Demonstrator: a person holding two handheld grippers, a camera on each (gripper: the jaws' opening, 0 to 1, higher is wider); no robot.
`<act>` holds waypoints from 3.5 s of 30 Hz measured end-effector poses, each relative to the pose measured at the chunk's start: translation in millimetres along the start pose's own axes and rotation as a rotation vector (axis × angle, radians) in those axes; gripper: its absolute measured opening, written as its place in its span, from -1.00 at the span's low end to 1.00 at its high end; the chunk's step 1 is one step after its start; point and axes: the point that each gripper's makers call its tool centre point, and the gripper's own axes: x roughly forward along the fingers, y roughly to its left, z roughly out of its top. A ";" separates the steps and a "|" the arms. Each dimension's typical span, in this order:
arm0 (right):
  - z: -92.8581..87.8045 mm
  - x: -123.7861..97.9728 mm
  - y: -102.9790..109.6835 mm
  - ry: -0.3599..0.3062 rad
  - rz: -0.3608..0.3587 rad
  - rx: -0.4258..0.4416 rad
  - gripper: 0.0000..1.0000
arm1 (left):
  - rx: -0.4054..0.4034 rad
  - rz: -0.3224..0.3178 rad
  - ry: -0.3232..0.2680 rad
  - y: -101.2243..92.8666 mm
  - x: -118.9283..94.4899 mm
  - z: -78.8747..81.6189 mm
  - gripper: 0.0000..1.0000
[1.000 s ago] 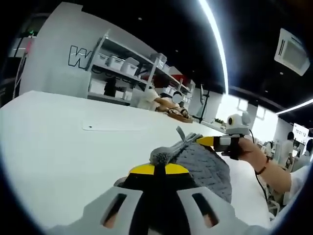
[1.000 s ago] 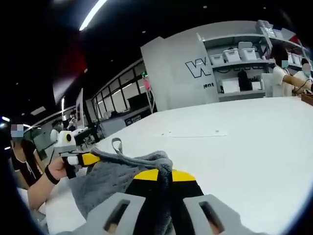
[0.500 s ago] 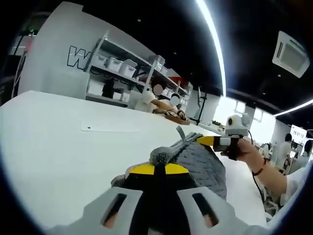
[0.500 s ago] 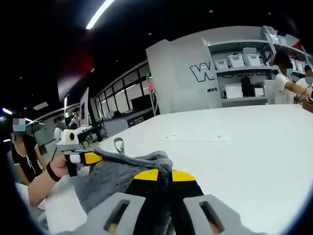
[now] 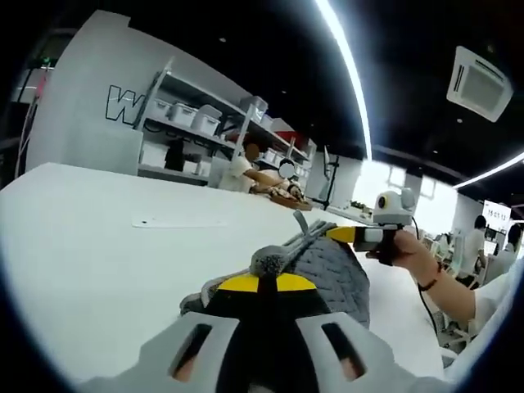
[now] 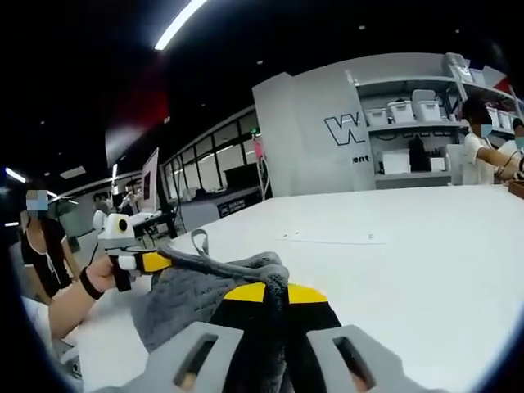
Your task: Open the folded towel by lifting each exposed corner and separating the folded layers until the towel lies flat within the target outline without major curled edges
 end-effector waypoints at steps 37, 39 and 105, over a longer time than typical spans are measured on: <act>5.2 -34.7 19.4 -0.067 0.046 -0.044 -1.00 | 0.055 -0.049 -0.034 -31.1 -24.3 2.6 -0.98; 5.4 -36.5 19.9 -0.069 0.046 -0.050 -1.00 | 0.058 -0.052 -0.035 -31.9 -25.1 2.8 -0.98; -20.6 -93.7 66.1 -0.123 0.099 -0.119 -0.99 | 0.102 -0.140 -0.098 -103.1 -72.1 -26.0 -0.97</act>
